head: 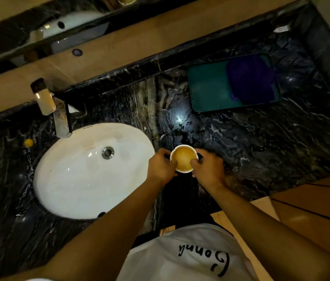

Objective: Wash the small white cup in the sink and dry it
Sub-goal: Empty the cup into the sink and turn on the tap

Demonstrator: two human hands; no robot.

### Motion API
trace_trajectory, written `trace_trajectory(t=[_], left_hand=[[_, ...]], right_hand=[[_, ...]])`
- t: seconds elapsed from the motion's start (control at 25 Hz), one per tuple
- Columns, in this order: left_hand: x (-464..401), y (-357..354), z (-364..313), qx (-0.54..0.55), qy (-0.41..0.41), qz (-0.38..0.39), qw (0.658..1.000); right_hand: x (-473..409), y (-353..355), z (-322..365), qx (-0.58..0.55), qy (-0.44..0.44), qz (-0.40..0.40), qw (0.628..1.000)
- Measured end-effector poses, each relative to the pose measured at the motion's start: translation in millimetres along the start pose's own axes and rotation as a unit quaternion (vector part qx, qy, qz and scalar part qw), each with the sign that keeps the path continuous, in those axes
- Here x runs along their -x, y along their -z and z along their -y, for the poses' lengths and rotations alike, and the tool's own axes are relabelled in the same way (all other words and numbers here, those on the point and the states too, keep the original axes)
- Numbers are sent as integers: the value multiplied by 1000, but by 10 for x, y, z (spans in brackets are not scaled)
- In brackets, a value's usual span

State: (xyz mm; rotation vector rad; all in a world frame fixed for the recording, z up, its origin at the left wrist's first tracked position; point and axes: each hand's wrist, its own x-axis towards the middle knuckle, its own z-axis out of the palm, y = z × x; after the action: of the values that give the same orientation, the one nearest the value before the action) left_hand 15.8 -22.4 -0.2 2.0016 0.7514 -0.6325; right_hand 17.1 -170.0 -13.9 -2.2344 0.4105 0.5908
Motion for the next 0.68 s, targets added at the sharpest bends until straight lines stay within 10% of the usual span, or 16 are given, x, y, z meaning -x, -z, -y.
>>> trace_trajectory(t=[0.48,0.68], left_hand=[[12,534,424,157,3,-30,987],[56,1090,690,372,64,46,925]], right_hand=[[197,-262,464,-39,25,16,999],[479,-704,876,-87,7,-5,996]])
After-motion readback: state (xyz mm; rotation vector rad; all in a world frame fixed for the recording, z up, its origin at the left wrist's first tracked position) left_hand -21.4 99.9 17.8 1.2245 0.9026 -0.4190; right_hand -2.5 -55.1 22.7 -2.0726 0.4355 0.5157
